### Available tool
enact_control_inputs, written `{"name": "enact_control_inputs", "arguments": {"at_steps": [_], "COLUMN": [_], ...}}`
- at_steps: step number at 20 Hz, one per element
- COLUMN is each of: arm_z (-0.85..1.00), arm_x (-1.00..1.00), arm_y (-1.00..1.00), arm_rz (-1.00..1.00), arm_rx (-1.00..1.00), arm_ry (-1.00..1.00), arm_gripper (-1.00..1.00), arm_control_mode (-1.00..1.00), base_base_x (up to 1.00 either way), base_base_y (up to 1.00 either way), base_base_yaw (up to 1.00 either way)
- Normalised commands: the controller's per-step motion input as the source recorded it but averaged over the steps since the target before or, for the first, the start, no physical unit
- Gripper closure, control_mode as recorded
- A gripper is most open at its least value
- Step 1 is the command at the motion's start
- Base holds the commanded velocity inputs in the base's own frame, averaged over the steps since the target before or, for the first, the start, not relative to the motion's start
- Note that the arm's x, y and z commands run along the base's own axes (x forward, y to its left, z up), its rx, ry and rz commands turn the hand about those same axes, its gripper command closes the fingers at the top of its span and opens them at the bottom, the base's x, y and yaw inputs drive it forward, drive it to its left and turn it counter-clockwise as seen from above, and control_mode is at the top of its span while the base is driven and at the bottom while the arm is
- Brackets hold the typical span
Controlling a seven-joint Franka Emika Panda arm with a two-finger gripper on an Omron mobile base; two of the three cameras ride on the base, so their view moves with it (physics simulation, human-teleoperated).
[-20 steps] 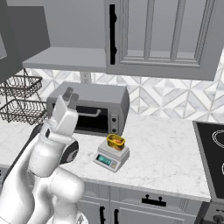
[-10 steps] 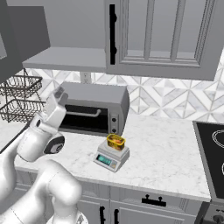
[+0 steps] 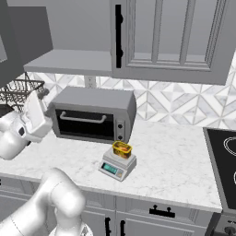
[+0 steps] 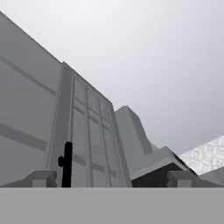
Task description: Pick the canned food and place it on the digital scale for weighing, and close the cabinet.
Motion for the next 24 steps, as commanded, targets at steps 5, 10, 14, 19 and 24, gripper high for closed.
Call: {"name": "enact_control_inputs", "arguments": {"at_steps": [5, 10, 14, 19, 24], "arm_z": [-0.15, -0.88, -1.00, -1.00, -0.94], "arm_x": [-1.00, -0.99, -0.98, -1.00, -1.00], "arm_y": [-0.92, 0.72, 1.00, 1.00, 0.81], "arm_rz": [0.00, 0.06, 0.04, 0.00, 0.00], "arm_rx": [0.14, -0.22, -0.46, -0.48, -0.32], "arm_ry": [-0.25, -0.08, -0.10, -0.35, -0.32], "arm_gripper": [-1.00, -1.00, -1.00, -1.00, -1.00], "arm_control_mode": [-1.00, -1.00, -1.00, -1.00, -1.00], "base_base_x": [0.00, 0.00, 0.00, 0.00, 0.00], "base_base_y": [0.00, 0.00, 0.00, 0.00, 0.00], "base_base_yaw": [0.00, 0.00, 0.00, 0.00, 0.00]}}
